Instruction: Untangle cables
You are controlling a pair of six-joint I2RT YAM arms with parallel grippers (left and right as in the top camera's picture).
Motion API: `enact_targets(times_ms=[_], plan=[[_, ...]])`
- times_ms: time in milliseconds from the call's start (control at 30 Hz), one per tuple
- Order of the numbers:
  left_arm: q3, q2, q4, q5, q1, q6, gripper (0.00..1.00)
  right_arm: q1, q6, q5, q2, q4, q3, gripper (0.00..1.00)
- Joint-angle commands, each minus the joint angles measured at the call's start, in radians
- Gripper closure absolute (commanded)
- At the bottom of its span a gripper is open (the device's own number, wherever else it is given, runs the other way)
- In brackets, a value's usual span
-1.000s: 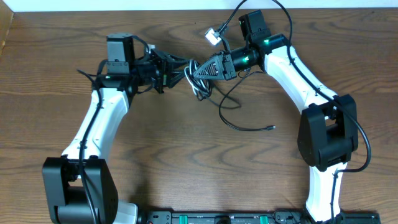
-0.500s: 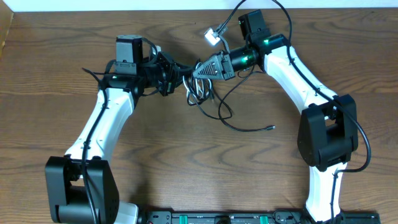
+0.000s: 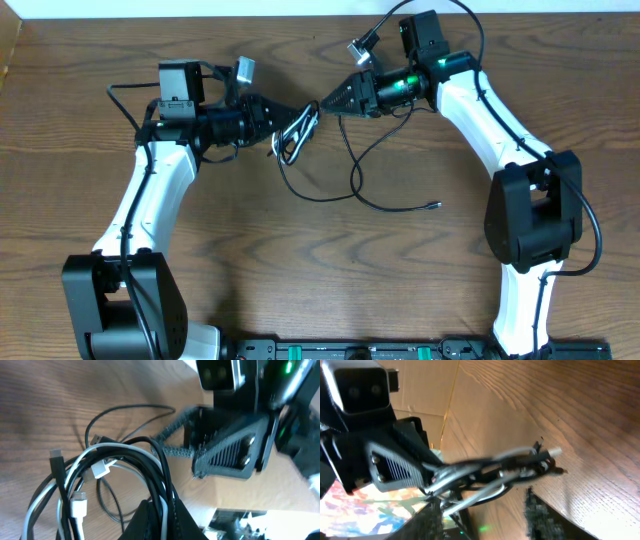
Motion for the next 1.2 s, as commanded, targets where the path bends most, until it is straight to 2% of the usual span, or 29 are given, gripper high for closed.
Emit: enact_targets(times_ms=[0,133,300,500,567,667,833,867,900,1167], plan=[[0.003,0.006,-0.045,0.053,0.002,0.277,0.93,0.008,0.129,0.001,-0.008,0.019,0.000,0.49],[0.003,0.006,-0.089,-0.014,0.000,0.311,0.93,0.011,0.238,0.002,-0.008,0.026,0.000,0.50],[0.003,0.006,-0.070,-0.020,0.000,0.351,0.93,0.055,0.408,0.053,-0.008,0.022,0.000,0.54],[0.003,0.006,-0.090,0.035,-0.005,0.508,0.93,0.135,0.445,0.144,-0.008,0.052,0.000,0.53],[0.001,0.006,-0.100,0.035,-0.007,0.520,0.92,0.152,0.476,0.181,-0.008,0.068,0.000,0.58],[0.001,0.006,-0.111,0.035,-0.007,0.520,0.92,0.162,0.496,0.233,-0.008,0.070,0.000,0.75],[0.001,0.006,-0.111,0.035,-0.006,0.518,0.93,0.163,0.496,0.273,-0.008,0.066,0.000,0.78],[0.001,0.006,-0.107,0.035,-0.002,0.507,0.93,0.163,0.495,0.274,-0.008,0.048,0.000,0.93],[0.001,0.006,-0.102,0.035,0.003,0.492,0.93,0.163,0.491,0.274,-0.008,0.031,0.000,0.99],[0.001,0.006,-0.011,0.035,0.078,0.280,0.92,0.160,0.293,0.368,-0.008,-0.117,0.000,0.99]])
